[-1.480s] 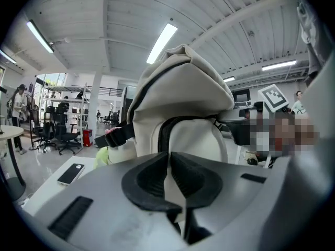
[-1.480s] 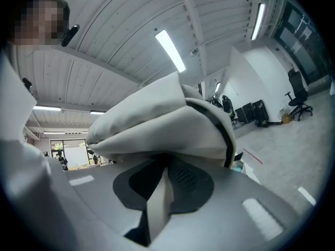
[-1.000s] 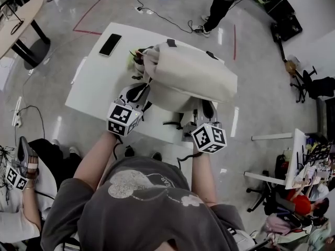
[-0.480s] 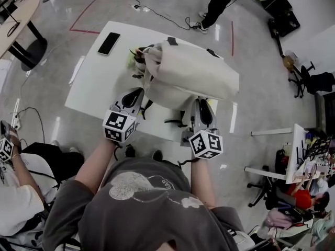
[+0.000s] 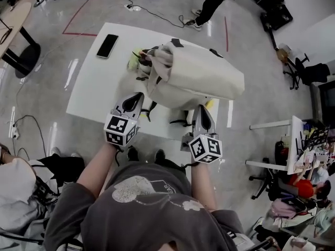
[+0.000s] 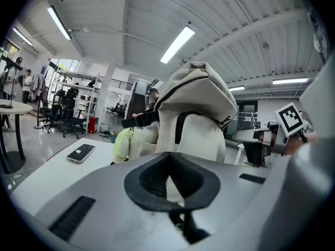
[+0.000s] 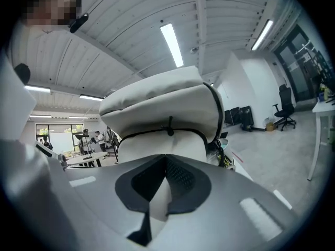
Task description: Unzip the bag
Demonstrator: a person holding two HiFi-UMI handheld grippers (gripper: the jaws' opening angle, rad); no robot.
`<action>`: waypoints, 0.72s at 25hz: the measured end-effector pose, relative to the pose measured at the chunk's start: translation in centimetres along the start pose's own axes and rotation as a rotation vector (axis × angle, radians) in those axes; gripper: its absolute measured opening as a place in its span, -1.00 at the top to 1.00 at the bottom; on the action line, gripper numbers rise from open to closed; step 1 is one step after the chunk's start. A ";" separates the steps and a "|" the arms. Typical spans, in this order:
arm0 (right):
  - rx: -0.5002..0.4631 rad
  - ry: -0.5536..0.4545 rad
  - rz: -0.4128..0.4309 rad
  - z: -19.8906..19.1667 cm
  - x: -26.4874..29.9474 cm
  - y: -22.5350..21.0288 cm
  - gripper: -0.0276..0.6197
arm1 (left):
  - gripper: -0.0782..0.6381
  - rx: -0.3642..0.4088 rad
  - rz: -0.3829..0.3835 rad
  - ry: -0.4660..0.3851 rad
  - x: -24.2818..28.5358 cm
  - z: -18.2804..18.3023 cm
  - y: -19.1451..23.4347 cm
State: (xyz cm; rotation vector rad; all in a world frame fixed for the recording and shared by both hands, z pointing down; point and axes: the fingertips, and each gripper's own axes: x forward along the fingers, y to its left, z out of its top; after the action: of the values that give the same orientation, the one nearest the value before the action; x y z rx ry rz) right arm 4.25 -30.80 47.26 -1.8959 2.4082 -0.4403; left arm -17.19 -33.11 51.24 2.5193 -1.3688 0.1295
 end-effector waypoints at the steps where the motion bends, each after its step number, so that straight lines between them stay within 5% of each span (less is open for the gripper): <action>1: -0.007 0.003 -0.003 -0.1 -0.1 0.4 0.91 | 0.77 -0.006 -0.006 0.004 -0.1 -0.2 0.2; 10: -0.003 0.002 -0.034 -1.0 -0.8 0.1 0.91 | 0.76 -0.022 -0.027 0.011 0.9 -0.7 0.7; 18: -0.011 0.013 0.098 0.1 -0.6 0.2 0.91 | 0.76 -0.027 0.050 -0.001 -1.1 -0.5 -2.9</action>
State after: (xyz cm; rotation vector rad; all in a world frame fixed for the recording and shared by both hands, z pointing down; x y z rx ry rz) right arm 4.24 -30.21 47.06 -1.7745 2.5037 -0.4362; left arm -15.36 -30.58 50.95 2.4649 -1.4252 0.1185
